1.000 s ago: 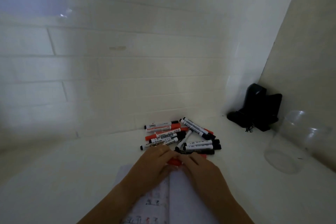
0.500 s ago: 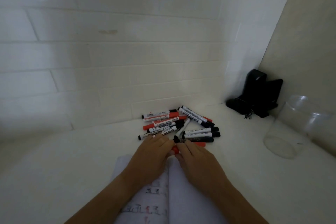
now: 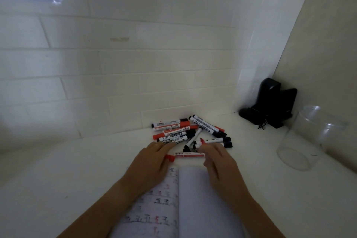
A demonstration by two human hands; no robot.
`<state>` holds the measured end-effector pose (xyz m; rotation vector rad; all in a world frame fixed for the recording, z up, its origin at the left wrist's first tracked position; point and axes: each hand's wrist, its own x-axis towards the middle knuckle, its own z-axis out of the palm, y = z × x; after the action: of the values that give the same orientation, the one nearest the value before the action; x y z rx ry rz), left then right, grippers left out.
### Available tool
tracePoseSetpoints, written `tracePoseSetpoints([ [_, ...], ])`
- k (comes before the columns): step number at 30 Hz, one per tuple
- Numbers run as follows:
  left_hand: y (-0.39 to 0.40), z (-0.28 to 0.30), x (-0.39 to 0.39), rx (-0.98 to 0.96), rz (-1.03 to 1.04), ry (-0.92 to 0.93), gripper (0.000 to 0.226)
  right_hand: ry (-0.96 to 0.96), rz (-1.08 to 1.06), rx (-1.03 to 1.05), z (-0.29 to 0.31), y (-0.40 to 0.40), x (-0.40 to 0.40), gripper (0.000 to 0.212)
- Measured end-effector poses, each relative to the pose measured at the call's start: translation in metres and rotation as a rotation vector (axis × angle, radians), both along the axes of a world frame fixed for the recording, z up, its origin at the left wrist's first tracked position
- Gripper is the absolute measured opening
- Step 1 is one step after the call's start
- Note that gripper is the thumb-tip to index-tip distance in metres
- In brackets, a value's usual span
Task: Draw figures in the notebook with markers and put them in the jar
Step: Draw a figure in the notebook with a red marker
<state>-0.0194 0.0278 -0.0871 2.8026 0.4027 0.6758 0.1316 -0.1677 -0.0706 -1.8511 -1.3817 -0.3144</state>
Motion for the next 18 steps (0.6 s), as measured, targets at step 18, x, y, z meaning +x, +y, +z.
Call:
tracePoseSetpoints([
  [18,0.005,0.006,-0.012,-0.144,-0.284,0.106,0.040,0.983,0.135,0.123,0.006,0.013,-0.032,0.019],
])
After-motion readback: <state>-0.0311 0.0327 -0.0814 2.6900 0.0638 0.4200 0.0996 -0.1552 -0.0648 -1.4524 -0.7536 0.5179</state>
